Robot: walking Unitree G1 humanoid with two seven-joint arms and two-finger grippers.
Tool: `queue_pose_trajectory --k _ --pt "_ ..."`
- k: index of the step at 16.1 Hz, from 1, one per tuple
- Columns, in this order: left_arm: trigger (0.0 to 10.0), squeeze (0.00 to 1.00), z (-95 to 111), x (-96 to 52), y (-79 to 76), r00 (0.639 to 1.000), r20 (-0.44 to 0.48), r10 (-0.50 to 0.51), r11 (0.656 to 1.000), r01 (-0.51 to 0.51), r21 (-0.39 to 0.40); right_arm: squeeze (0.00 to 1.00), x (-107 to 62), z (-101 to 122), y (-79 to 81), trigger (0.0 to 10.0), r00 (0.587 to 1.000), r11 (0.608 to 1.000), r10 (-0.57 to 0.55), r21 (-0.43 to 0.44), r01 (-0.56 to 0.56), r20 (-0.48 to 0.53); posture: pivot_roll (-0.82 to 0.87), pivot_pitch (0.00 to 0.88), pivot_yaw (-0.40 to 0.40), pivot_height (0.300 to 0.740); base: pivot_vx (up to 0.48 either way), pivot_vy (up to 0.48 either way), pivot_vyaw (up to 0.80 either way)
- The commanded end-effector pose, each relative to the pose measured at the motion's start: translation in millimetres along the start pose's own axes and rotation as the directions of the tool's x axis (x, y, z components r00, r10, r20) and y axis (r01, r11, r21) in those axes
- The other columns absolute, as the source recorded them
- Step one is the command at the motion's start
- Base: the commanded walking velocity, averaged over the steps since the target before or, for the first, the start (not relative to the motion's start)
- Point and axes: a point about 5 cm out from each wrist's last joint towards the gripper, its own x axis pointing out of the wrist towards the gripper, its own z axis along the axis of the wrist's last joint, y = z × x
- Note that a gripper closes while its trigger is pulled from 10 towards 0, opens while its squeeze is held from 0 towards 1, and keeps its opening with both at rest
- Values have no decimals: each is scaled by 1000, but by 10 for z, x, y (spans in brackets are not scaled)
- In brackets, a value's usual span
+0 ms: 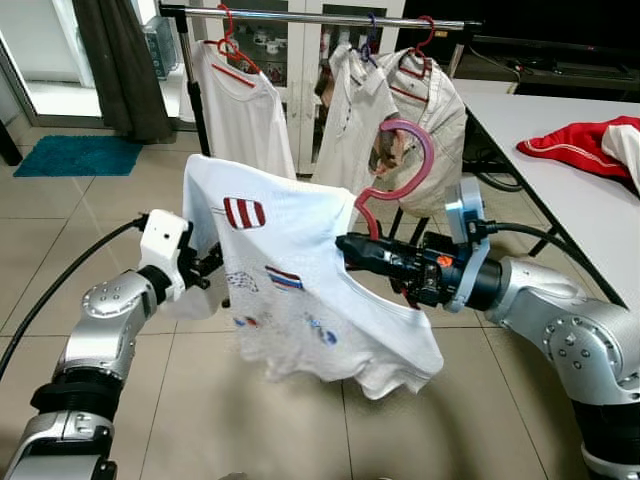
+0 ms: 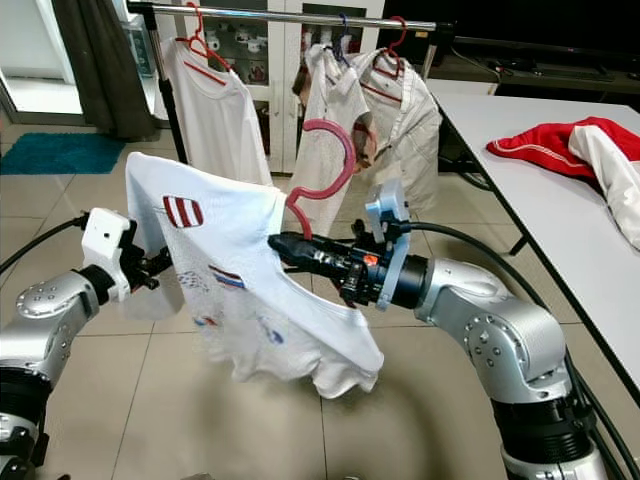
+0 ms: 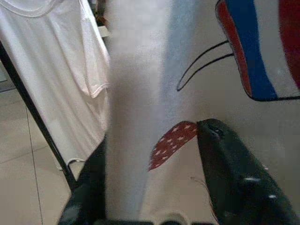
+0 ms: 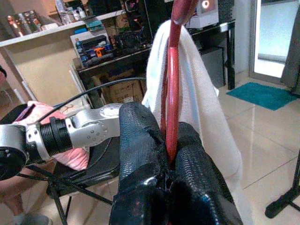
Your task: Hang hanger
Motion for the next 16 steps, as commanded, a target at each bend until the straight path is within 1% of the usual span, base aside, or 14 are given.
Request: queue_pose_trajectory --k 1,5,7,8,11,14,16 --pt "0 0 -7 -3 -16 1000 -2 -10 1000 10 12 0 -6 72 46 10000 1000 1000 16 -21 -15 24 -122 0 -42 719 0 0 0" --pt "0 0 -57 -49 11 1000 -11 12 1000 -12 13 0 12 55 39 10000 1000 1000 10 -16 -9 25 -119 0 -45 719 0 0 0" --pt "0 0 -100 -119 80 996 -13 87 996 -87 9 0 21 46 49 10000 999 1000 3 -11 -3 33 -116 0 -46 719 0 0 0" --pt "0 0 -134 -153 93 994 -14 107 994 -107 -7 0 21 39 56 10000 999 1000 1 -10 -1 34 -119 0 -43 719 0 0 0" --pt "0 0 -210 -209 81 991 -17 132 990 -132 -47 0 23 34 51 10000 999 1000 -17 -12 17 44 -122 0 -38 719 0 0 0" --pt "0 0 -274 -230 57 988 -27 150 987 -151 -58 0 30 38 54 10000 998 1000 -26 -13 27 58 -124 0 -35 719 0 0 0" --pt "0 0 -291 -245 46 986 -15 167 982 -168 -84 0 37 31 60 10000 997 999 -38 -13 39 65 -126 0 -35 719 0 0 0"
